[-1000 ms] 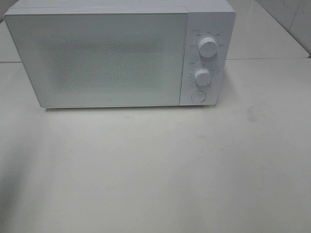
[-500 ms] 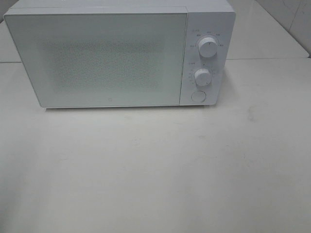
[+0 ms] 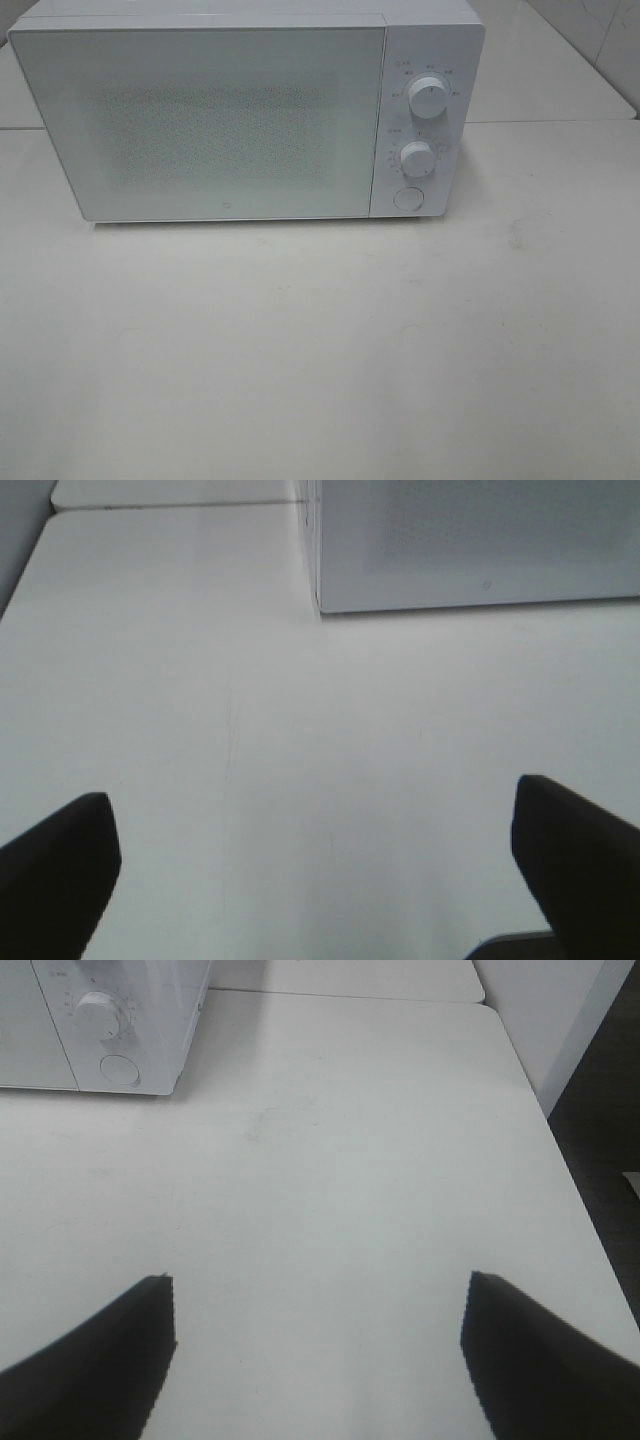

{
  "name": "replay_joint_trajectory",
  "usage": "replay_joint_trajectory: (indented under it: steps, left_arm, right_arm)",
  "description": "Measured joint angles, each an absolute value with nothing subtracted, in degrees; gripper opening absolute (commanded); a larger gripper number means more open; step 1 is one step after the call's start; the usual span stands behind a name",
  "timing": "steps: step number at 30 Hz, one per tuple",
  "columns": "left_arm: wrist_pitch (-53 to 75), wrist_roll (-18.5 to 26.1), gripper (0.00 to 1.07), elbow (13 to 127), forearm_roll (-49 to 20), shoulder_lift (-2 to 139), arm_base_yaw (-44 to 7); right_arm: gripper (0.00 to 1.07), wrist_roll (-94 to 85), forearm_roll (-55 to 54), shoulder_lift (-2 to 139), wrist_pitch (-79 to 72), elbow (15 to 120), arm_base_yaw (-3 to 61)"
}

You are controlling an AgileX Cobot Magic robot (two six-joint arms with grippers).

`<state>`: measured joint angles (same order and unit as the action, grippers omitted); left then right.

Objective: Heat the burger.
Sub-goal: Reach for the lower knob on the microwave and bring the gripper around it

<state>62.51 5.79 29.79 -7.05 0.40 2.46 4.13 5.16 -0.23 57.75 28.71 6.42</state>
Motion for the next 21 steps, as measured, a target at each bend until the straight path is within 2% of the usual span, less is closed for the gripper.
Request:
replay_joint_trajectory:
  steps: [21]
  left_arm:
    - [62.5, 5.8, 1.00, 29.8, -6.2, -0.2, 2.5]
  right_arm:
    - [0.76, 4.1, 5.2, -0.2, 57.8, 28.7, 6.4]
